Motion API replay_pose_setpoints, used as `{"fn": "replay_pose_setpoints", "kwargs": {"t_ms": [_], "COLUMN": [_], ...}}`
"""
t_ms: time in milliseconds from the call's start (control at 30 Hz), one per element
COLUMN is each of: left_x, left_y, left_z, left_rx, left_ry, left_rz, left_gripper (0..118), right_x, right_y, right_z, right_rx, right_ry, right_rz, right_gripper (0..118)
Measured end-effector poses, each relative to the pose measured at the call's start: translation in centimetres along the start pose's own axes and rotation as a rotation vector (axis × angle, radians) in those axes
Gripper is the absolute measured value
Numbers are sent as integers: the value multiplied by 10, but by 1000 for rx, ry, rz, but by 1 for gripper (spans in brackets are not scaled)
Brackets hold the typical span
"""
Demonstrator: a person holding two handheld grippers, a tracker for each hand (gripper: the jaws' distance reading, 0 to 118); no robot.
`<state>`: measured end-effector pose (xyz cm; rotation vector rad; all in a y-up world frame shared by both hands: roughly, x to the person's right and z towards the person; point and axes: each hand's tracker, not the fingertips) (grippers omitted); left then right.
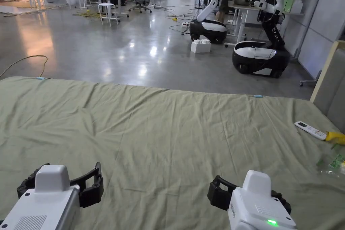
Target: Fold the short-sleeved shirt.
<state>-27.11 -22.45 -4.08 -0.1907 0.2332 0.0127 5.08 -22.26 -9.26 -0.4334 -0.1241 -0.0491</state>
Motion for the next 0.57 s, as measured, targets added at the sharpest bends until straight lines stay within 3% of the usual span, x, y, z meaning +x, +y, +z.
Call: {"fn": "replay_pose_setpoints", "kwargs": {"t_ms": [433,567], "left_x": [-4,-5], "left_y": [-1,0], "left_z": [-3,-3], "left_rx": [12,7], "left_ry": [7,2], "left_rz": [20,13], "left_gripper": [101,101], "right_x": [-2,-2], "right_y": [-14,-19], "right_z": [1,6], "right_rx": [117,248], "right_ry": [18,51], "right_rz": [52,93], "right_gripper": [115,115]}}
